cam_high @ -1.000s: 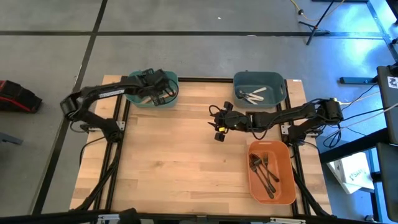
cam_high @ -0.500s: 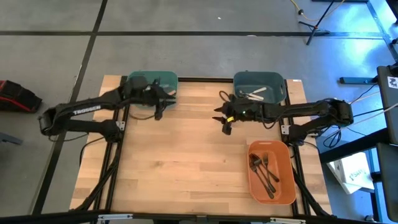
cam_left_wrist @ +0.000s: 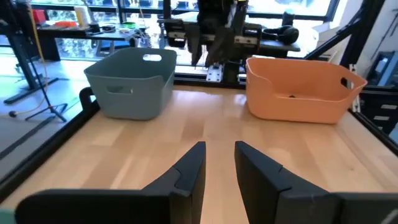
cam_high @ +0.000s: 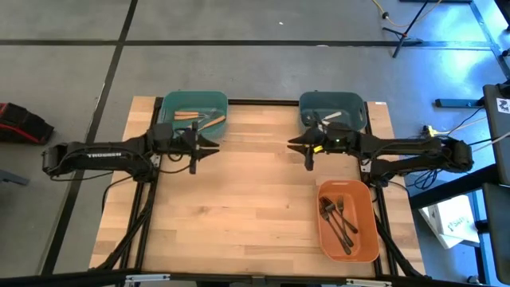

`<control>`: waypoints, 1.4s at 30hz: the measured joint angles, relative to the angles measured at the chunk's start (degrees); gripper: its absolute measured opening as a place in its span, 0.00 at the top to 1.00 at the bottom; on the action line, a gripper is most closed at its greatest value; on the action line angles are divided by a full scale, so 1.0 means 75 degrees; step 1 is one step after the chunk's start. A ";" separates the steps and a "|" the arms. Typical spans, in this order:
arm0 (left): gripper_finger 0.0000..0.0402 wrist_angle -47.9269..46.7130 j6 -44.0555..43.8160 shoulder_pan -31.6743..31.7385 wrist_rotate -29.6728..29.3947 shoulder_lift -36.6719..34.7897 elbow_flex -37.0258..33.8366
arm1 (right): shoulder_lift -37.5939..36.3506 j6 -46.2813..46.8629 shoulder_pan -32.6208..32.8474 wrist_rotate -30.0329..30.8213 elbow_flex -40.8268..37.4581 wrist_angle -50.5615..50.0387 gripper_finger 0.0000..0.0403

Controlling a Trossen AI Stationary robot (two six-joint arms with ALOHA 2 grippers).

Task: Sort silverware by color (type)
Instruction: Return to Home Position

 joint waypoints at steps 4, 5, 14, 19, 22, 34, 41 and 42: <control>0.80 0.0139 -0.0098 -0.0151 -0.0291 -0.0196 -0.0426 | -0.0503 0.0096 -0.0275 -0.0188 -0.0539 0.0375 0.89; 0.80 0.0234 -0.0144 -0.0186 -0.0350 -0.0229 -0.0531 | -0.0635 0.0134 -0.0329 -0.0190 -0.0678 0.0420 0.92; 0.80 0.1556 -0.0451 -0.0686 -0.0545 -0.0730 -0.1664 | -0.2175 0.1055 -0.0348 0.0069 -0.2145 0.1173 0.96; 0.80 0.1760 -0.0477 -0.0950 -0.0817 -0.1070 -0.2082 | -0.3104 0.1459 -0.0348 0.0394 -0.2868 0.1246 0.98; 0.80 0.1770 -0.0546 -0.1026 -0.1042 -0.1244 -0.2222 | -0.3579 0.1592 -0.0348 0.0424 -0.3178 0.1186 1.00; 0.80 0.1211 -0.0857 -0.1544 -0.1679 -0.2048 -0.2484 | -0.5186 0.2259 -0.0348 0.0633 -0.4104 0.0741 1.00; 0.80 0.0807 -0.0686 -0.1627 -0.1362 -0.2718 -0.2547 | -0.5759 0.2348 -0.0348 0.0551 -0.4104 0.0625 1.00; 0.80 0.0712 -0.0680 -0.1627 -0.1322 -0.2839 -0.2547 | -0.5846 0.2348 -0.0348 0.0549 -0.4104 0.0590 1.00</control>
